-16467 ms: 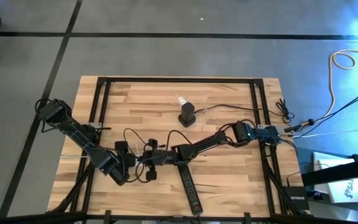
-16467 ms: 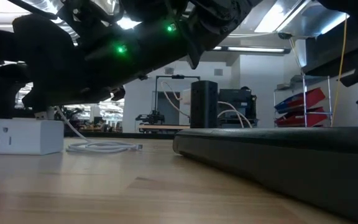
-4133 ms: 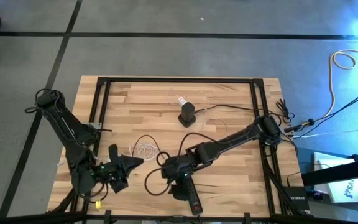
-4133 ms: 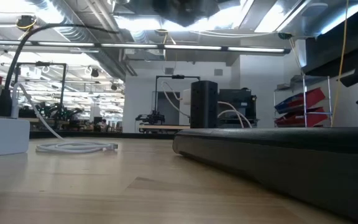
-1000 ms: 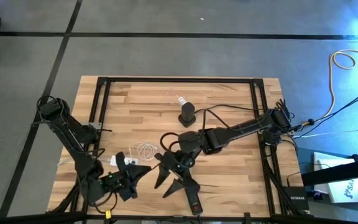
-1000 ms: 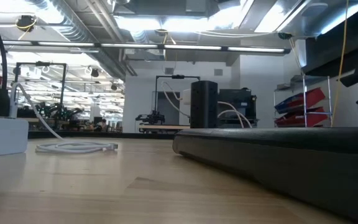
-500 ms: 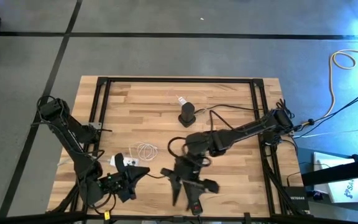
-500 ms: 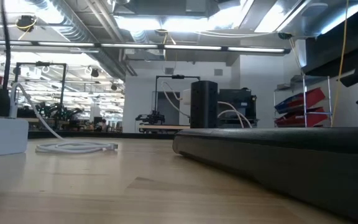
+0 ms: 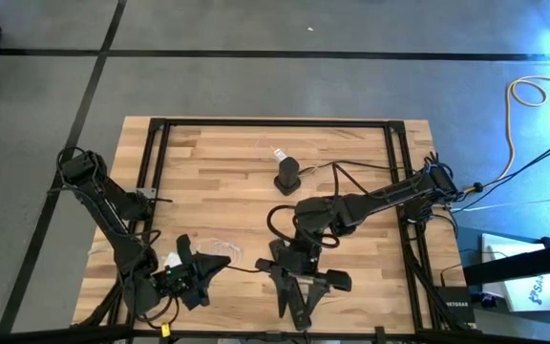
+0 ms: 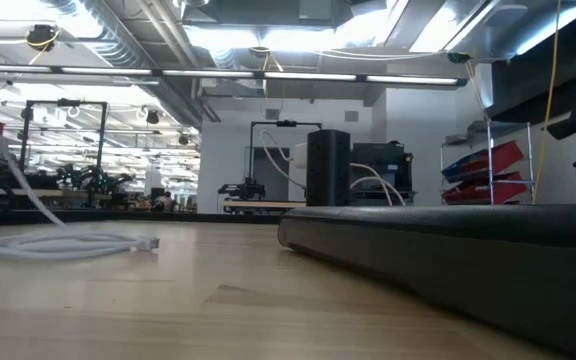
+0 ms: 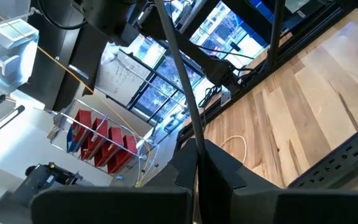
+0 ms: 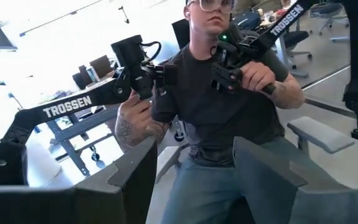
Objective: Insert USB
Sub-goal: Insert the black USB cable into the white outlet extension
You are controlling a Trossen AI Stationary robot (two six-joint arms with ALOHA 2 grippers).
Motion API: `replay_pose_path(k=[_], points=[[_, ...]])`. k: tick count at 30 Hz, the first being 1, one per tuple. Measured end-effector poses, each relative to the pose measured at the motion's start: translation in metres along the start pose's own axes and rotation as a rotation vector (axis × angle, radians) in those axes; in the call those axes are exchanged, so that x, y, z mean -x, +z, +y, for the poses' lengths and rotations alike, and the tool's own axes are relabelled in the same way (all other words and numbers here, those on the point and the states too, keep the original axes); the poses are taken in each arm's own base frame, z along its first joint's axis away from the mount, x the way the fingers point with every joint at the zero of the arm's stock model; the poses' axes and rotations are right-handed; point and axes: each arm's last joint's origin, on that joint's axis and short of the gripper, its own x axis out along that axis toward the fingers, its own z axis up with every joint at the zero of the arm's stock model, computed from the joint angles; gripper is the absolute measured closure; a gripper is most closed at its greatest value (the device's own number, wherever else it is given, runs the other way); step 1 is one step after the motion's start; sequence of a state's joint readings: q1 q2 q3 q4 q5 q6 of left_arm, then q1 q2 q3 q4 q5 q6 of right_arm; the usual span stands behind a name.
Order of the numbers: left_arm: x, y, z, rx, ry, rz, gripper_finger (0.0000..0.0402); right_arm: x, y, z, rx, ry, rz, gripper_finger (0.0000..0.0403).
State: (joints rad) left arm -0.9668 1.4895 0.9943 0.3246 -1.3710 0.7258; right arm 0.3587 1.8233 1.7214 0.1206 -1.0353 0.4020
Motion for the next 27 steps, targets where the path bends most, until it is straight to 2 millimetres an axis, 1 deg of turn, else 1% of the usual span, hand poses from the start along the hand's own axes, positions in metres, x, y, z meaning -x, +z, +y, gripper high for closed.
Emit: replay_pose_path(k=[5, 8, 11, 14, 17, 22, 27], points=[[0.0, -0.001, 0.0, -0.006, 0.003, 0.004, 0.0401, 0.001, -0.008, -0.006, -0.027, -0.131, 0.028, 0.021], [0.0, -0.001, 0.0, -0.014, 0.002, 0.004, 0.0401, 0.002, -0.013, -0.015, -0.047, -0.213, 0.021, 0.021], [-0.002, -0.001, 0.0, -0.011, 0.006, 0.008, 0.0401, 0.002, -0.021, -0.032, -0.125, -0.239, 0.013, 0.021], [-0.004, -0.002, 0.0, 0.003, 0.009, 0.014, 0.0401, 0.0, -0.033, -0.049, -0.162, -0.256, 0.028, 0.021], [-0.006, -0.003, 0.0, 0.006, 0.012, 0.019, 0.0401, -0.002, -0.042, -0.061, -0.19, -0.266, 0.04, 0.021], [-0.005, -0.003, 0.0, 0.016, 0.007, 0.016, 0.0401, -0.006, -0.053, -0.071, -0.233, -0.264, 0.058, 0.021], [-0.006, -0.003, 0.001, 0.008, 0.027, 0.032, 0.0401, -0.008, -0.056, -0.07, -0.25, -0.247, 0.084, 0.021]])
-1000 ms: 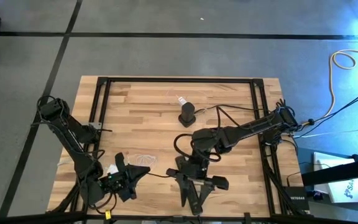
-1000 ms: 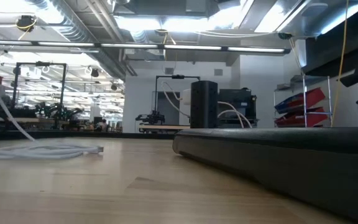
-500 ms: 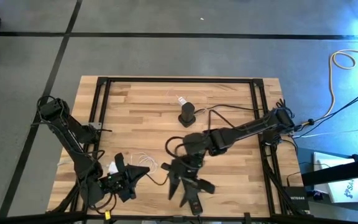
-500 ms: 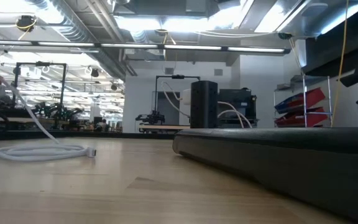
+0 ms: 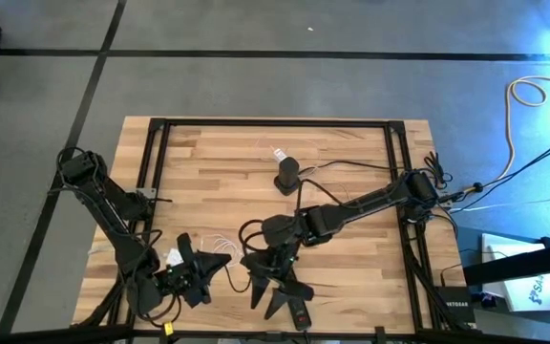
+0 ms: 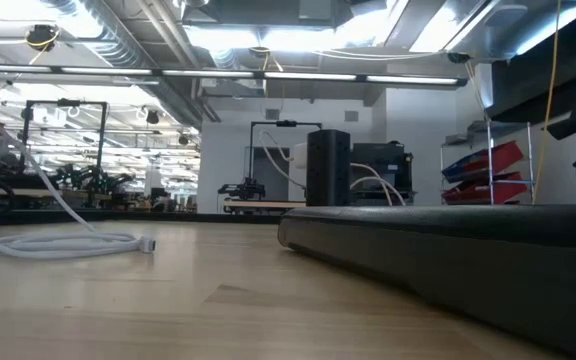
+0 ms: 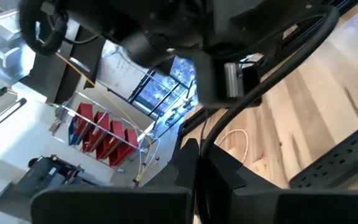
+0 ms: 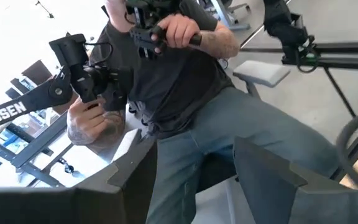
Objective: Insert USB
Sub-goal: Insert the black USB cable into the white outlet extension
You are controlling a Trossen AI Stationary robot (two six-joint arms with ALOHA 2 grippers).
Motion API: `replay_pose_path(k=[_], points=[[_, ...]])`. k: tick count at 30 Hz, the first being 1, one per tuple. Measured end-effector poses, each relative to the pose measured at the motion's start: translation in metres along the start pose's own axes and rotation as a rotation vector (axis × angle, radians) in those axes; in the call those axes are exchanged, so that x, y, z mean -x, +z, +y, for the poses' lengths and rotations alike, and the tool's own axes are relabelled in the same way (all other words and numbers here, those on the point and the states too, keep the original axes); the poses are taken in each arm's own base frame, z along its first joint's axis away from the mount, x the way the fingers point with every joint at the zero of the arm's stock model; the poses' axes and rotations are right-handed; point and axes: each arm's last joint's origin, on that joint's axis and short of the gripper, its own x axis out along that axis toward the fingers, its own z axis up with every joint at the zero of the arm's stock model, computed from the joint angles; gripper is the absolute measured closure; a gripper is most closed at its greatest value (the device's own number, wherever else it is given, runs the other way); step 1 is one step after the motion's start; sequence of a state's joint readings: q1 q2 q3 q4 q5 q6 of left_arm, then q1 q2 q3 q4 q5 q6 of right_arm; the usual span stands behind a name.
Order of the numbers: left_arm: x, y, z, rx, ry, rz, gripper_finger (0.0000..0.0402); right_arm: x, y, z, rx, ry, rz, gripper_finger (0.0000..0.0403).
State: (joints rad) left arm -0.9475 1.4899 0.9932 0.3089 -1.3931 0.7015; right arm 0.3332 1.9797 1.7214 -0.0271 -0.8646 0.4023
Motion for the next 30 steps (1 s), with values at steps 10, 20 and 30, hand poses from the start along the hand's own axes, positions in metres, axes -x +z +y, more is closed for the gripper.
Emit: replay_pose_path(k=[10, 20, 30], points=[[-0.01, -0.002, 0.003, -0.005, 0.04, 0.039, 0.0401, 0.002, -0.014, -0.012, -0.332, -0.261, 0.012, 0.021], [-0.026, -0.005, 0.007, -0.073, 0.071, 0.083, 0.0401, -0.001, -0.024, -0.011, -0.419, -0.311, 0.073, 0.021], [-0.077, -0.019, 0.02, -0.114, 0.044, 0.097, 0.0401, -0.008, -0.02, 0.002, -0.285, 0.042, 0.159, 0.021]])
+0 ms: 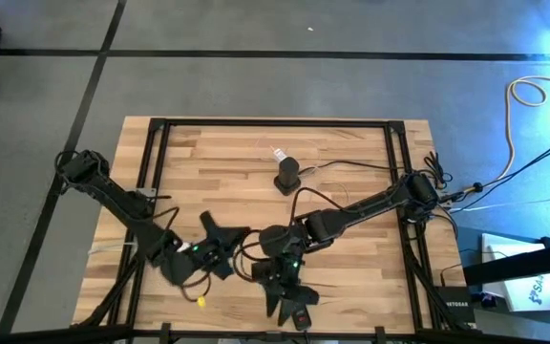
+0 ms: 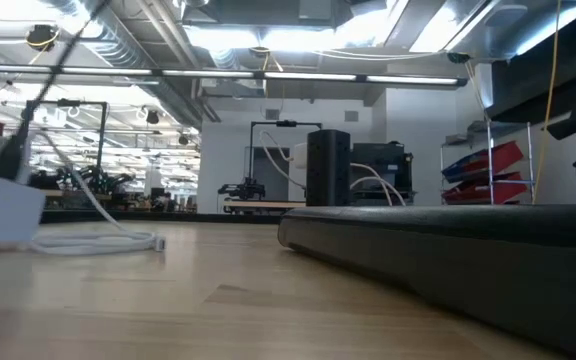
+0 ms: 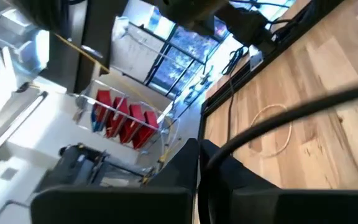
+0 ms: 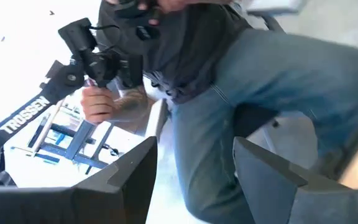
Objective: Insert USB
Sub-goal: Insert the black USB cable into the white outlet extension
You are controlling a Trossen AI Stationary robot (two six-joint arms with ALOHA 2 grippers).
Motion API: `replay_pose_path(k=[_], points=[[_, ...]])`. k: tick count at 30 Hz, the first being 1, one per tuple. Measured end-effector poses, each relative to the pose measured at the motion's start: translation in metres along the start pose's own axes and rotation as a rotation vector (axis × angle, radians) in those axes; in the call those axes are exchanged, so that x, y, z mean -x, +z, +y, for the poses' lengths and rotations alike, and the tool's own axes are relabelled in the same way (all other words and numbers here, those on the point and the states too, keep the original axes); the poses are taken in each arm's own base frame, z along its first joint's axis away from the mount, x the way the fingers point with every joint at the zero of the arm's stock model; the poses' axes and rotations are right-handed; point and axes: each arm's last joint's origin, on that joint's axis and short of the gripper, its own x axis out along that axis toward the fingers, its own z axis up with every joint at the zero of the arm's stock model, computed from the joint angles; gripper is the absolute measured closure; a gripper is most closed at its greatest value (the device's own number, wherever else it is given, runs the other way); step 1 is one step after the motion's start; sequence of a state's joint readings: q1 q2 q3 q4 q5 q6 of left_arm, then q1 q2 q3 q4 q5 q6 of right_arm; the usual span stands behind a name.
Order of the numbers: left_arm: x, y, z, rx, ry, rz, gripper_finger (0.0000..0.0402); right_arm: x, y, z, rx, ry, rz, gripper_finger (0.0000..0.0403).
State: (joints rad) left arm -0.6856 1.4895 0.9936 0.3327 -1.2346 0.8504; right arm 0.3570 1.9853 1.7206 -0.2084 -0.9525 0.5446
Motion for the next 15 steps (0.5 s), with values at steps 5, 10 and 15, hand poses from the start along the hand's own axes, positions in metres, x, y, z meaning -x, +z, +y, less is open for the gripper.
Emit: replay_pose_path(k=[5, 10, 15], points=[[-0.019, -0.005, 0.005, 0.046, -0.025, -0.019, 0.0401, -0.003, -0.001, -0.022, -0.057, 0.004, 0.013, 0.021], [-0.023, -0.002, 0.009, 0.043, -0.01, -0.042, 0.0401, -0.008, -0.004, -0.046, -0.143, 0.015, 0.035, 0.021], [-0.031, -0.003, 0.014, 0.06, -0.014, -0.075, 0.0401, -0.015, -0.001, -0.042, -0.011, 0.137, 0.053, 0.021]])
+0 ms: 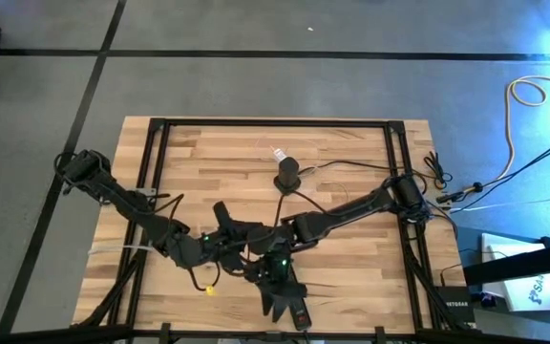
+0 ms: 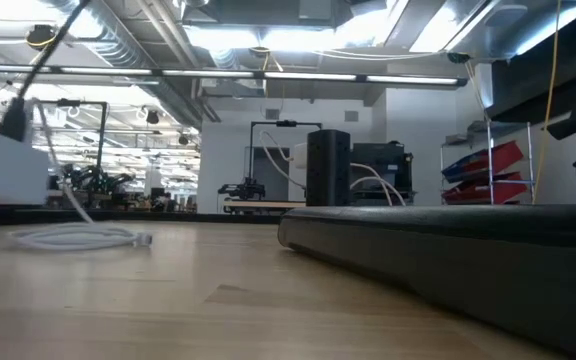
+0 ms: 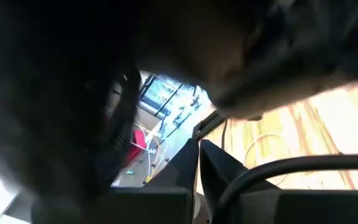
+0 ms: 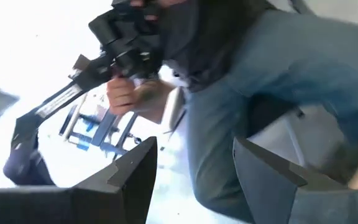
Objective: Insert USB
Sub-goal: Insert the black USB cable into the white outlet extension
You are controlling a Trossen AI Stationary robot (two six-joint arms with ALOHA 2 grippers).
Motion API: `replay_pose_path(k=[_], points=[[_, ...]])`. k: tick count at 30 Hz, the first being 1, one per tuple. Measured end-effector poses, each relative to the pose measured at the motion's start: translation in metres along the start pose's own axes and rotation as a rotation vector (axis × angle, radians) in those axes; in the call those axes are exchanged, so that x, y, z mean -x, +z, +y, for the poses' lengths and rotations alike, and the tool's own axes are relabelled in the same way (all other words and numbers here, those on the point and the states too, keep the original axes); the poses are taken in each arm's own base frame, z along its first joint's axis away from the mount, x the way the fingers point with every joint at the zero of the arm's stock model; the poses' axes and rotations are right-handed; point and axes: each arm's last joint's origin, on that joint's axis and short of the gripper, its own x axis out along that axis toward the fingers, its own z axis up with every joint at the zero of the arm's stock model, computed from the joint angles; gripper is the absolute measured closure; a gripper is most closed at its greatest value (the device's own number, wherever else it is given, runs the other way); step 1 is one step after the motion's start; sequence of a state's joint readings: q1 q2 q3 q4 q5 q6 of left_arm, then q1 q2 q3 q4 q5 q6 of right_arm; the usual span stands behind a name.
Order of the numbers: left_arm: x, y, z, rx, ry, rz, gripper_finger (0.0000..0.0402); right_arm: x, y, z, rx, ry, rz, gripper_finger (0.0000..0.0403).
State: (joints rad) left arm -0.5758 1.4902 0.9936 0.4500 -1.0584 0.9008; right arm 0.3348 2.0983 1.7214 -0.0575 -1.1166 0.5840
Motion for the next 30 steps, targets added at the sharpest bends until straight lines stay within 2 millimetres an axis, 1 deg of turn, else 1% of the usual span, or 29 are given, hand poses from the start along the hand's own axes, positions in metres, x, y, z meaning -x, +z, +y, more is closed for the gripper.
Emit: replay_pose_path(k=[2, 4, 9, 14, 18, 20, 25, 30], points=[[-0.006, -0.003, 0.002, 0.014, -0.002, 0.002, 0.0401, -0.004, 0.002, 0.006, 0.071, 0.052, 0.006, 0.021], [-0.011, -0.005, 0.004, 0.036, -0.003, -0.005, 0.0401, -0.006, 0.003, 0.01, 0.107, 0.092, 0.015, 0.021], [-0.022, -0.01, 0.01, 0.08, 0.0, -0.012, 0.0401, -0.007, 0.0, 0.007, 0.047, 0.067, 0.025, 0.021], [-0.035, -0.019, 0.014, 0.108, 0.001, 0.015, 0.0401, -0.006, 0.002, 0.009, 0.113, 0.106, 0.032, 0.021], [-0.047, -0.028, 0.017, 0.168, -0.027, 0.025, 0.0401, -0.006, 0.003, 0.01, 0.124, 0.114, 0.032, 0.021], [-0.049, -0.031, 0.016, 0.182, -0.038, 0.038, 0.0401, -0.006, 0.003, 0.01, 0.129, 0.115, 0.031, 0.021], [-0.053, -0.04, 0.015, 0.154, -0.043, 0.1, 0.0401, -0.006, 0.003, 0.012, 0.147, 0.154, 0.053, 0.021], [-0.059, -0.049, 0.015, 0.139, -0.05, 0.16, 0.0401, -0.006, 0.003, 0.012, 0.156, 0.159, 0.054, 0.021]])
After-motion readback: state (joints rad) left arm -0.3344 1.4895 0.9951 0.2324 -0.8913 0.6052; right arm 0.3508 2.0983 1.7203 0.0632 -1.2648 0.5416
